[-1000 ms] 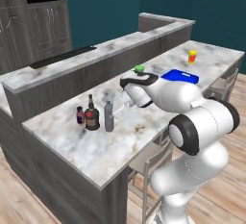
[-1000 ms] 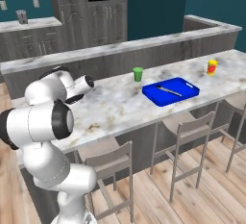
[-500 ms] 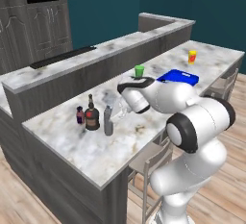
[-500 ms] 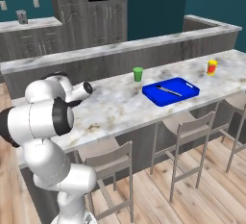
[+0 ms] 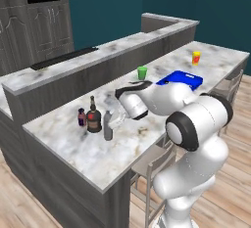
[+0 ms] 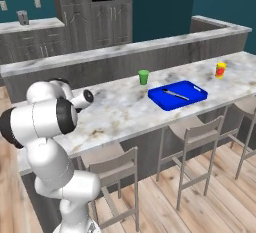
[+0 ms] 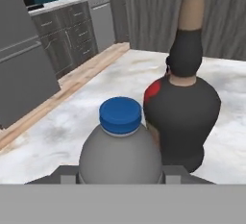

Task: Place the drinks on the dining counter in a tight cluster.

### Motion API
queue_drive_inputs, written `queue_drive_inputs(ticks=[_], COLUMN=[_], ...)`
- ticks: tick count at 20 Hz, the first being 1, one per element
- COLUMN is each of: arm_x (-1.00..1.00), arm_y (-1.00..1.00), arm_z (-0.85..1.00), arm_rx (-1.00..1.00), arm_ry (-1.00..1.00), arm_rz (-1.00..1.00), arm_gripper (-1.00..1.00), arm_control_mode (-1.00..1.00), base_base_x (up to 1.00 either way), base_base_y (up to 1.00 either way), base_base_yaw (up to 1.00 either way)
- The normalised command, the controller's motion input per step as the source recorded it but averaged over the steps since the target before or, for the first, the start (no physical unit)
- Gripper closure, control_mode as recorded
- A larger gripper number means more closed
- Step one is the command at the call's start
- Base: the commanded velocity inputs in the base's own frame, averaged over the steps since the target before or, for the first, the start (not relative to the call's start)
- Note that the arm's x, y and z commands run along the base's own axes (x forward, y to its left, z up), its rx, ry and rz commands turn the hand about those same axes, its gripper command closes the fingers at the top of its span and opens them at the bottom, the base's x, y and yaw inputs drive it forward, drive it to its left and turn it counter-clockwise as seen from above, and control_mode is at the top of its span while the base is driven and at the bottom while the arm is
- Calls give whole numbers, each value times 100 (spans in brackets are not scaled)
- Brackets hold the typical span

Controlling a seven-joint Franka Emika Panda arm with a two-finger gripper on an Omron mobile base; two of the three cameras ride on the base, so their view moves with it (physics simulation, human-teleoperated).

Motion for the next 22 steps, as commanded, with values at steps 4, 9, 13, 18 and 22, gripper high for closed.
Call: queue_drive_inputs(ticks=[4, 9, 13, 18, 22], arm_x=[26, 27, 25, 14, 13], arm_y=[16, 9, 0, 0, 0], arm_z=[0, 0, 0, 0, -12], arm_rx=[-3, -3, -2, 0, 0], arm_ry=[0, 0, 0, 0, 0], arm_rz=[-4, -4, -1, 0, 0], arm_gripper=[100, 100, 100, 100, 100], arm_control_mode=[-100, -100, -100, -100, -100], base_base_x=[0, 0, 0, 0, 0], base_base_y=[0, 0, 0, 0, 0], base_base_yaw=[0, 0, 0, 0, 0])
